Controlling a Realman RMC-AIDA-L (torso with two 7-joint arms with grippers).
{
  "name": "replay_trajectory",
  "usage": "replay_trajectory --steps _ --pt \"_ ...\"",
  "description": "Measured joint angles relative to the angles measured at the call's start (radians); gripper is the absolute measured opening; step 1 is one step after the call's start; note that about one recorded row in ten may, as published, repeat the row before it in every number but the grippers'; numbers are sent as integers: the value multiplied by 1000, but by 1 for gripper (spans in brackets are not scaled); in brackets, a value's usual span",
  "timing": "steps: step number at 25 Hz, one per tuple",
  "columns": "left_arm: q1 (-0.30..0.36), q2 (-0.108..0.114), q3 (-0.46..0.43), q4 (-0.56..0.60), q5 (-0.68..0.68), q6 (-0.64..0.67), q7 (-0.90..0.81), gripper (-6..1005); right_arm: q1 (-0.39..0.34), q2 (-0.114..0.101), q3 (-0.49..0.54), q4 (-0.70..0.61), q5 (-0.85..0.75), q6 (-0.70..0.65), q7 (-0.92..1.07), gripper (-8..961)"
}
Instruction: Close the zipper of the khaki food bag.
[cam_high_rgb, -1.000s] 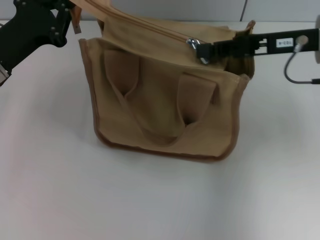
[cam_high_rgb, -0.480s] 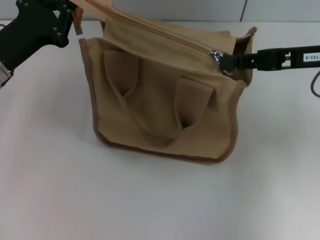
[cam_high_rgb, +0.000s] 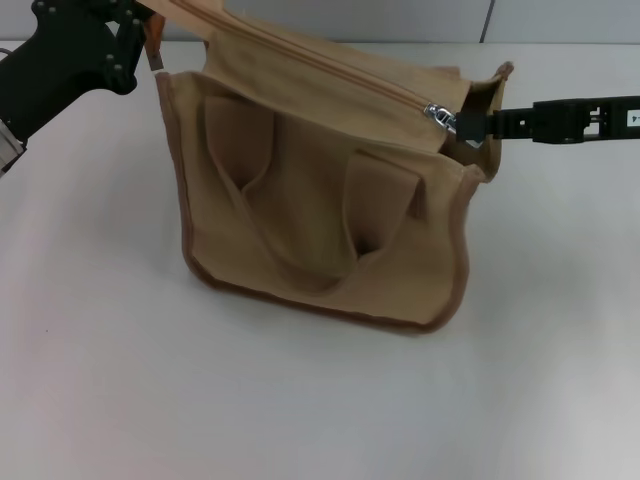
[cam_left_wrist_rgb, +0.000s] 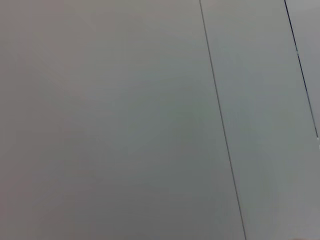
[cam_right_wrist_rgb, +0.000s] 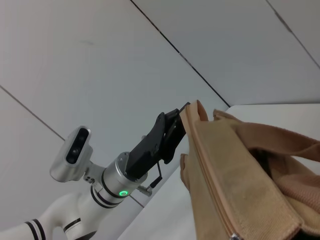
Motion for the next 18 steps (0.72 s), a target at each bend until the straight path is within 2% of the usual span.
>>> replay_trajectory --steps 10,15,18 --pt "-2 0 4 -1 0 4 -5 29 -1 2 0 4 0 -5 -18 121" --pt "-3 -2 5 -12 0 4 -5 29 -4 5 1 5 7 -10 -28 331" --pt "-4 -2 5 -13 0 5 -5 29 -8 5 5 5 11 -13 -31 397"
